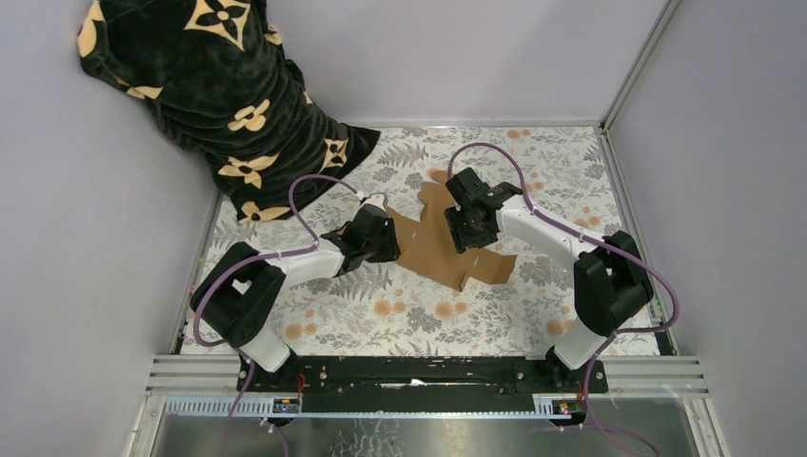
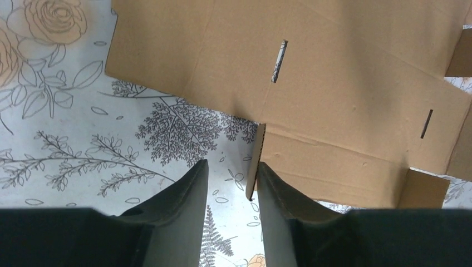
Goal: Fold the paper box
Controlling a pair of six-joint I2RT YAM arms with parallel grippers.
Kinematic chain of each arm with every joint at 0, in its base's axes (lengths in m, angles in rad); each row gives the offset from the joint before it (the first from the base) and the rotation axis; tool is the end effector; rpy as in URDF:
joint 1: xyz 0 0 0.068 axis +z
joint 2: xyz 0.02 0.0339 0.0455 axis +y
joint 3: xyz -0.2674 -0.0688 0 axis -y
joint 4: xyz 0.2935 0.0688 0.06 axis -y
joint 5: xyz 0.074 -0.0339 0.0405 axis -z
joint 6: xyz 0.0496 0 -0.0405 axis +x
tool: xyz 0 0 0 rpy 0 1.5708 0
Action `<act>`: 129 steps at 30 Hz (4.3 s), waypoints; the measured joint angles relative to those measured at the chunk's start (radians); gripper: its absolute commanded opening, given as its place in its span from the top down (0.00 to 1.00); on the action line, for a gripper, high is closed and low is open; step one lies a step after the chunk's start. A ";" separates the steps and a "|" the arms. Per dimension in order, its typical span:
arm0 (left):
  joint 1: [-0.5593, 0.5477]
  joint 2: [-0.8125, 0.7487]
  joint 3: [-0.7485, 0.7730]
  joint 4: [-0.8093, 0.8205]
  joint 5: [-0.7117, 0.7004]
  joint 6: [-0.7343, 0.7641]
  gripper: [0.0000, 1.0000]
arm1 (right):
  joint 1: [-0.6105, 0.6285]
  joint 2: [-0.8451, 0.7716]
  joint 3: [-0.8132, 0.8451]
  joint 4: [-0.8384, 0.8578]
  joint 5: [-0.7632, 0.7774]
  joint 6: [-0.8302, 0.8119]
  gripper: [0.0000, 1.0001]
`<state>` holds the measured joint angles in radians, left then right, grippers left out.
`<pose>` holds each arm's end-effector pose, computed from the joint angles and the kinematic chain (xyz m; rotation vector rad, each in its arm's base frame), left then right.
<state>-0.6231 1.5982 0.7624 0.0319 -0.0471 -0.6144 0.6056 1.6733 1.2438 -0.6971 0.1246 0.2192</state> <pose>0.2891 -0.2049 0.1143 -0.0126 2.4401 -0.5241 0.3259 0.2182 0.2006 -0.4783 2.6417 0.0896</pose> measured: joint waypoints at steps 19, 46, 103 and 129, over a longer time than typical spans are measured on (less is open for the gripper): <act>-0.032 0.089 0.195 -0.138 -0.017 0.060 0.83 | 0.126 -0.164 -0.079 0.018 0.035 0.011 0.48; 0.056 0.182 0.401 -0.436 0.123 0.189 0.47 | 0.257 -0.438 -0.324 0.302 0.227 -0.025 0.58; -0.003 0.267 0.296 -0.104 0.212 0.222 0.98 | 0.257 -0.494 -0.431 0.344 0.181 0.050 0.59; 0.015 0.389 0.946 -0.841 0.213 0.324 0.95 | 0.405 -0.446 -0.384 0.430 0.472 -0.161 0.48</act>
<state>-0.6083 1.9869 1.7081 -0.8093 0.1661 -0.2901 1.0103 1.2274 0.8600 -0.2672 0.5968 0.0582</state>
